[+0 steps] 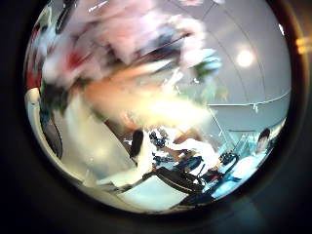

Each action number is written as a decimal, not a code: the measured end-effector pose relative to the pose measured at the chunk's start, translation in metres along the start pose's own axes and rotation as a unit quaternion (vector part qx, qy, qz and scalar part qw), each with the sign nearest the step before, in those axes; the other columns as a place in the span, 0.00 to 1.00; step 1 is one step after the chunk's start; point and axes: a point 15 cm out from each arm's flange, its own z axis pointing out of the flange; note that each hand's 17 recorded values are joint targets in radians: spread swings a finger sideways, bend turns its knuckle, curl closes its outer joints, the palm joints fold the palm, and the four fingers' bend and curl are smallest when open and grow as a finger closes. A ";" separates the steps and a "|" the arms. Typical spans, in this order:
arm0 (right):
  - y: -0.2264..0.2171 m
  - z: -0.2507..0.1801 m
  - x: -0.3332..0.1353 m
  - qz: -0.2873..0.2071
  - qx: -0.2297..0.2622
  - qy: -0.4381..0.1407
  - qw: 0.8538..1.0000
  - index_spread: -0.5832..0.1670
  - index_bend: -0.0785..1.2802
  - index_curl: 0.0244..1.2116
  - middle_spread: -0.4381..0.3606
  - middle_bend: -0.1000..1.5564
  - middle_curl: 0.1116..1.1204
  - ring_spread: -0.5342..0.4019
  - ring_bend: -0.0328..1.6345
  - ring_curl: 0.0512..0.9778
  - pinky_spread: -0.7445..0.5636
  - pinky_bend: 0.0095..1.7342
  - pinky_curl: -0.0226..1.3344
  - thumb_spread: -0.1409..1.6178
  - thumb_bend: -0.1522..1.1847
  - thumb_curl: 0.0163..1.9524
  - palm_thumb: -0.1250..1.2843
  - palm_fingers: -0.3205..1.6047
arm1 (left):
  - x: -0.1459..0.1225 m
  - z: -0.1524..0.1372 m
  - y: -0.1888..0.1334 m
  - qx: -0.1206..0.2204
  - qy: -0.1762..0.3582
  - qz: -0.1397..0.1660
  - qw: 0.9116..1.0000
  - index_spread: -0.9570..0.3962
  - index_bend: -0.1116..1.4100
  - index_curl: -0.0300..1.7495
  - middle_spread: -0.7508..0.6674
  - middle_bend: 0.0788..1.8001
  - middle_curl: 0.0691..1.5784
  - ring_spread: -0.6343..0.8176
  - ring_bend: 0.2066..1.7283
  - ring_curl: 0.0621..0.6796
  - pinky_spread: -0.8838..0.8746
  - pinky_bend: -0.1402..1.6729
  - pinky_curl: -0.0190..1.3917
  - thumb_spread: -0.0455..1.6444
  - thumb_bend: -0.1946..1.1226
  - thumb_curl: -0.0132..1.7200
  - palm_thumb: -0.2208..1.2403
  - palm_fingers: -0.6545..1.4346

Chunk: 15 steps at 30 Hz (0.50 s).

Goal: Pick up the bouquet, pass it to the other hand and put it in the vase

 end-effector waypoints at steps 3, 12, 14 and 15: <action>0.000 -0.003 0.001 -0.002 0.003 0.000 1.000 0.31 0.35 0.47 0.37 0.41 0.44 0.36 0.60 0.37 0.81 0.41 0.26 0.65 0.10 0.24 0.60 0.42 | 0.002 -0.008 -0.001 0.002 -0.006 0.006 1.000 0.76 0.11 0.35 0.87 0.05 0.27 0.79 0.30 0.26 0.81 0.25 0.33 0.54 0.11 0.24 0.34 0.22; -0.001 -0.012 0.004 -0.004 0.012 0.003 1.000 0.30 0.36 0.48 0.38 0.42 0.46 0.35 0.60 0.37 0.81 0.41 0.23 0.65 0.10 0.24 0.60 0.42 | 0.027 -0.039 0.001 0.008 -0.032 0.037 0.999 0.81 0.14 0.23 0.92 0.05 0.20 0.85 0.25 0.22 0.83 0.23 0.29 0.52 0.12 0.22 0.31 0.24; 0.000 -0.012 0.005 -0.003 0.011 0.002 1.000 0.30 0.36 0.48 0.38 0.43 0.46 0.35 0.60 0.38 0.81 0.41 0.23 0.65 0.10 0.24 0.60 0.42 | 0.034 -0.047 0.006 0.011 -0.035 0.038 0.999 0.81 0.14 0.21 0.92 0.05 0.19 0.85 0.24 0.22 0.84 0.22 0.28 0.52 0.12 0.21 0.31 0.24; 0.003 -0.012 0.005 -0.002 0.010 0.000 1.000 0.30 0.36 0.48 0.38 0.43 0.46 0.34 0.60 0.38 0.81 0.41 0.22 0.65 0.10 0.24 0.60 0.42 | 0.038 -0.051 0.008 0.013 -0.037 0.040 0.998 0.81 0.14 0.20 0.92 0.05 0.18 0.85 0.24 0.21 0.84 0.22 0.28 0.52 0.12 0.21 0.31 0.25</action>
